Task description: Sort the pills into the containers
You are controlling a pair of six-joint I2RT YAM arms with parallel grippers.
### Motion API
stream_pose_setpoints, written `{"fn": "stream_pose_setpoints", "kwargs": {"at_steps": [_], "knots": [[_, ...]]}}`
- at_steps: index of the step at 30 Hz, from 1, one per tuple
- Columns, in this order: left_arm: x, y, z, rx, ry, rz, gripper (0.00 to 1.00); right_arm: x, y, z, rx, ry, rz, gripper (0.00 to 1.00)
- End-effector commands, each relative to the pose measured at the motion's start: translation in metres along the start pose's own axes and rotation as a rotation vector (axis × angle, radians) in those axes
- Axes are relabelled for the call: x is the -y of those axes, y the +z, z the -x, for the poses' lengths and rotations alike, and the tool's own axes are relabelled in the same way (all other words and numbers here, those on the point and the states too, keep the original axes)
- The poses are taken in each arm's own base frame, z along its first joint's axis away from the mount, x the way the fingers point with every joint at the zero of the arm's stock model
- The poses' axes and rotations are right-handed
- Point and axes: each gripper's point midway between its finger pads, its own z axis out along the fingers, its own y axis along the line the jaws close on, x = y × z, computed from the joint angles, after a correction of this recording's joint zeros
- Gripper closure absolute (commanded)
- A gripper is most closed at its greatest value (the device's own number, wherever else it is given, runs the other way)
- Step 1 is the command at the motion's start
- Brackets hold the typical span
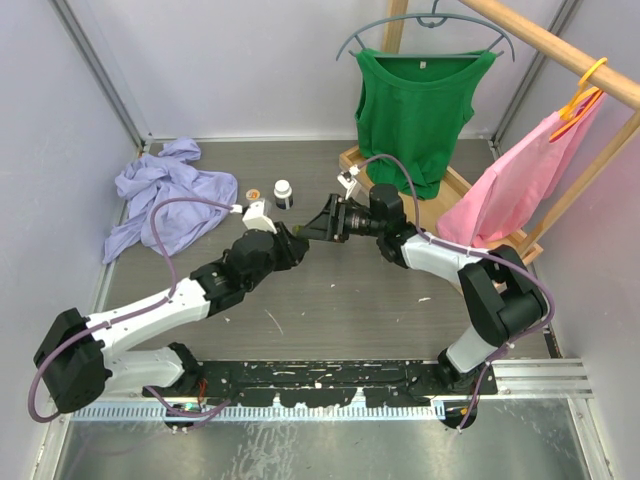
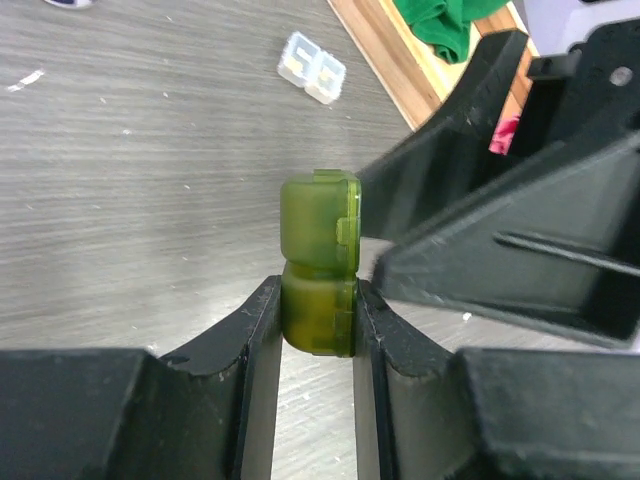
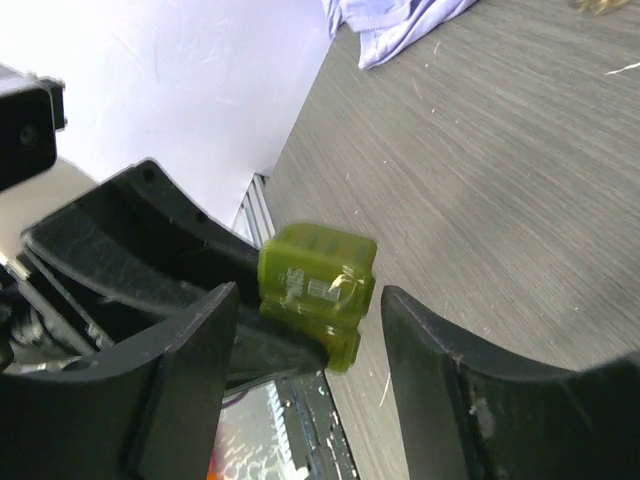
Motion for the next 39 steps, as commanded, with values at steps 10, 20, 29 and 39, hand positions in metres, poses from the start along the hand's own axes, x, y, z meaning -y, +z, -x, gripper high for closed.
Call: {"fn": "stream_pose_setpoints", "kwargs": {"at_steps": [10,20,29,39], "knots": [[0.006,0.0,0.027,0.075,0.16,-0.05,1.0,-0.019,-0.01,0.02,0.01,-0.152,-0.013,0.1],[0.021,0.006,0.017,0.032,0.142,-0.11,1.0,-0.018,-0.015,0.031,0.062,-0.124,-0.028,0.23],[0.032,0.008,0.01,0.01,0.141,-0.139,1.0,-0.01,-0.019,0.033,0.081,-0.107,-0.05,0.23],[0.033,0.009,0.015,0.035,0.126,-0.105,1.0,-0.004,-0.002,0.009,0.008,-0.13,-0.098,0.26]]}}
